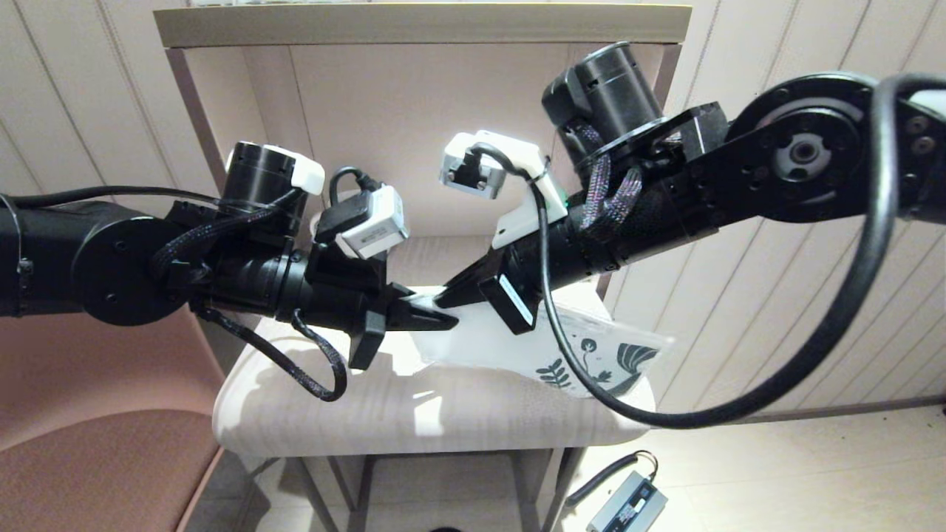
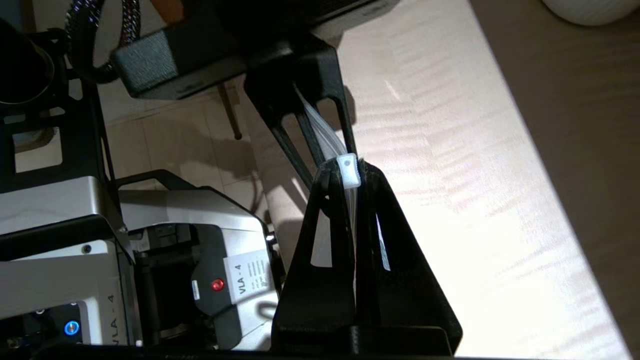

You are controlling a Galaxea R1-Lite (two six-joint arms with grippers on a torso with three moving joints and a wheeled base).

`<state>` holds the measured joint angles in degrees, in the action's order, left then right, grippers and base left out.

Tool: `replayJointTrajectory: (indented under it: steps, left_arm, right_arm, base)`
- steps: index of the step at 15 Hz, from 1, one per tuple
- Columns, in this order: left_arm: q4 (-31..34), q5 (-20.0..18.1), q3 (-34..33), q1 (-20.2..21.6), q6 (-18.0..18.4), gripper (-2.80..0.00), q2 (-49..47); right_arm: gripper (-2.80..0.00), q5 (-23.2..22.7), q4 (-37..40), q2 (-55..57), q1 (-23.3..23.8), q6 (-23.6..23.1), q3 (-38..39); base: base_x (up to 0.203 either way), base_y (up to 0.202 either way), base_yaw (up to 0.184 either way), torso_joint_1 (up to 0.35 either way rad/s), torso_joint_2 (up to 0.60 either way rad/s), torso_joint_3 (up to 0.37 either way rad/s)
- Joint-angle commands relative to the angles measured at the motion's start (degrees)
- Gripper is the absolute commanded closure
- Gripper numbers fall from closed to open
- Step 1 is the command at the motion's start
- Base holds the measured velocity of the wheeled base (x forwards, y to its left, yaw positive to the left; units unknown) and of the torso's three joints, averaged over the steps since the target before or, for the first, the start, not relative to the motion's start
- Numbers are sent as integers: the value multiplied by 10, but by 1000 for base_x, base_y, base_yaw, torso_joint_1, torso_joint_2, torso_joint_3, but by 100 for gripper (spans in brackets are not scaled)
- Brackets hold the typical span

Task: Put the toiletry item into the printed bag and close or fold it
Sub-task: Close the strorage bag and place it on the desk

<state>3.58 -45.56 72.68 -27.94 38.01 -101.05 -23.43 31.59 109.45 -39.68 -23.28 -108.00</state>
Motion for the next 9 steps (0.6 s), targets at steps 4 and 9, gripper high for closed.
replayJointTrajectory:
  steps: [4, 9]
  left_arm:
    - [0, -3, 0, 0, 2, 0, 5]
    - [0, -3, -3, 0, 2, 0, 17]
  right_arm:
    - [0, 0, 2, -44, 18, -2, 46]
    - [0, -3, -4, -102, 42, -2, 124]
  base:
    - [0, 0, 0, 0, 0, 0]
    - [0, 0, 0, 0, 0, 0]
